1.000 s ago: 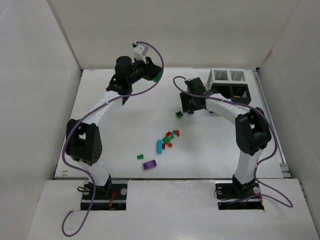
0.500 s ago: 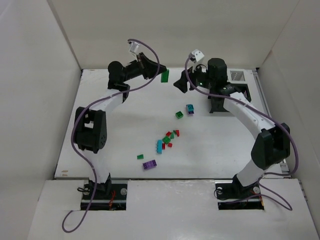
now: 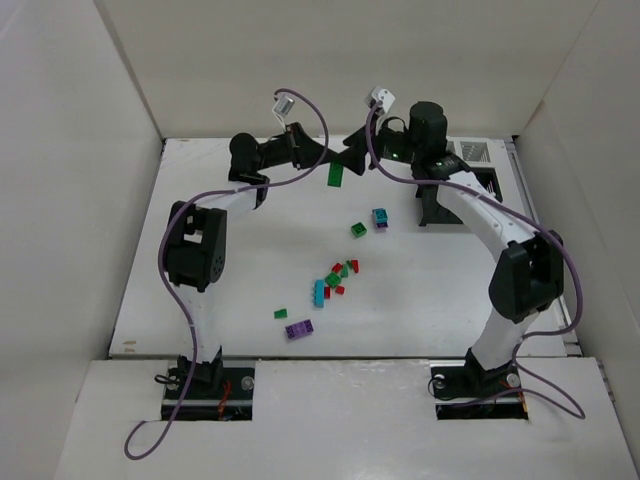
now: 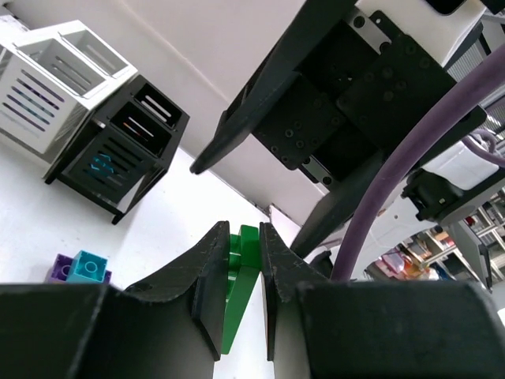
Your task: Sort the legos into containers by color
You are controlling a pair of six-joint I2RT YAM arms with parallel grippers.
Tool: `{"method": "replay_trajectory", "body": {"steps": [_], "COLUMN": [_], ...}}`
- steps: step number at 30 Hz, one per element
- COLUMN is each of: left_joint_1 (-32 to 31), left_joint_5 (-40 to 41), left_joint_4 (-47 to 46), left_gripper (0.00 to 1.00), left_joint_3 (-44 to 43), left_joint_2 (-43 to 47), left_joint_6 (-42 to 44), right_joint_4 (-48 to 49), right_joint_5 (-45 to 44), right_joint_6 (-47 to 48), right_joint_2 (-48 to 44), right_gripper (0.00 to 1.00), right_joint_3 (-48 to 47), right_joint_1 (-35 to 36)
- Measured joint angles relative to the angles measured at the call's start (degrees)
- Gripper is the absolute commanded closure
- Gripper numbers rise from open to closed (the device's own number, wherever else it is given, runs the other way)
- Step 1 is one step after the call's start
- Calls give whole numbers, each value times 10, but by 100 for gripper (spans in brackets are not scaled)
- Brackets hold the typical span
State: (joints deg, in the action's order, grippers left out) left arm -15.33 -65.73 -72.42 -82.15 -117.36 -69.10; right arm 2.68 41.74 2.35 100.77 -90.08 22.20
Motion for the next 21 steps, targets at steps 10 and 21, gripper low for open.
{"method": "replay_trajectory", "body": {"steps": [10,21], "left_joint_1": [-3,-3], "left_joint_5": [-2,0], "left_joint_4": [-3,-7], "left_gripper": [100,100], "left_joint_3": [-8,-11], "left_joint_2": [0,0], "left_joint_6": [-4,-2], "right_joint_4": [8,8], "right_joint_5": [33,46], "right_joint_6": [-15,-23], "right_joint_2": [16,16], "right_gripper": [33,36], "right_joint_3": [-1,2], "right_joint_1": [0,-1]}}
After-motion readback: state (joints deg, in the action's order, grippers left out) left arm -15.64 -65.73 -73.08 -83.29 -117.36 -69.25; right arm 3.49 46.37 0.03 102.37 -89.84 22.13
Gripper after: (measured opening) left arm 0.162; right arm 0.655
